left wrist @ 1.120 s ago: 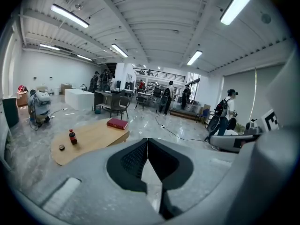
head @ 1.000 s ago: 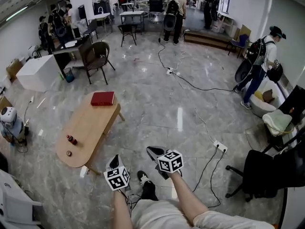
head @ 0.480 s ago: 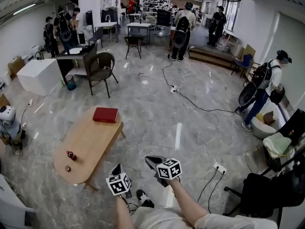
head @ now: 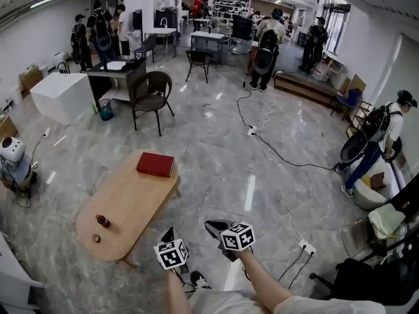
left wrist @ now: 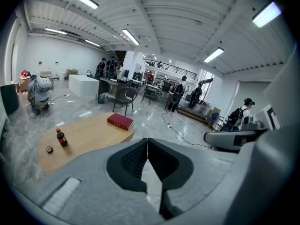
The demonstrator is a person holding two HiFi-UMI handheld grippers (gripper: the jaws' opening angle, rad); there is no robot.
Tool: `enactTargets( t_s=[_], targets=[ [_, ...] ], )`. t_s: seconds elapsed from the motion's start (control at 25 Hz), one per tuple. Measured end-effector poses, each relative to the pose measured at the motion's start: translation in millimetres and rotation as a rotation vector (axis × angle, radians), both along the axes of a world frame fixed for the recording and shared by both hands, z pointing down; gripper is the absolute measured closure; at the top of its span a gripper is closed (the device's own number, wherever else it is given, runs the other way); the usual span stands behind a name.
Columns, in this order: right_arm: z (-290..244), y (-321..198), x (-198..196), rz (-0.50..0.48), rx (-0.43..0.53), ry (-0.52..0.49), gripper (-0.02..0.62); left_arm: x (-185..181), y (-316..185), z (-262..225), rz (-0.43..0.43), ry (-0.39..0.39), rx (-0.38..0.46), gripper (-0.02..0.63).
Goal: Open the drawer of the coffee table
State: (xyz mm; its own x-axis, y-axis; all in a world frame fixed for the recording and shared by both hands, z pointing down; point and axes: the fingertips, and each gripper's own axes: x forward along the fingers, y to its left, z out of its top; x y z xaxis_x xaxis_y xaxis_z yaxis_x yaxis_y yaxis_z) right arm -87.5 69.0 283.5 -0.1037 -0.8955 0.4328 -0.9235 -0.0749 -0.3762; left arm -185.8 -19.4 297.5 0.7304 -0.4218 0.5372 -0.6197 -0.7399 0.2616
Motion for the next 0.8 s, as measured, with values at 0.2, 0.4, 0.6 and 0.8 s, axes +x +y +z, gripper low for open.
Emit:
enactTargets(
  t_s=[0.2,0.4,0.6,0.8],
  targets=[
    [17.5,-28.5,5.4,-0.036,-0.031,-0.015,0.580,-2.7,-21.1,24.1,-0.052,-0.016,-0.044,0.595],
    [29.3,-43.9,6.6,-0.028,-0.030,-0.059,0.580,-14.4,-32.7,37.2,-0.078,-0.049,-0.054,0.595],
    [39.1,-51.7,6.0,-0.041,-0.049,-0.095,0.580,-22.0,-37.2,43.4,-0.096,-0.099,-0.061,0.595],
    [50.9,-69.3,13.0,-0.091,-0.059,-0.104,0.580,-19.5,-46.4,50.4,-0.131,-0.111,-0.057,0.595]
  ],
)
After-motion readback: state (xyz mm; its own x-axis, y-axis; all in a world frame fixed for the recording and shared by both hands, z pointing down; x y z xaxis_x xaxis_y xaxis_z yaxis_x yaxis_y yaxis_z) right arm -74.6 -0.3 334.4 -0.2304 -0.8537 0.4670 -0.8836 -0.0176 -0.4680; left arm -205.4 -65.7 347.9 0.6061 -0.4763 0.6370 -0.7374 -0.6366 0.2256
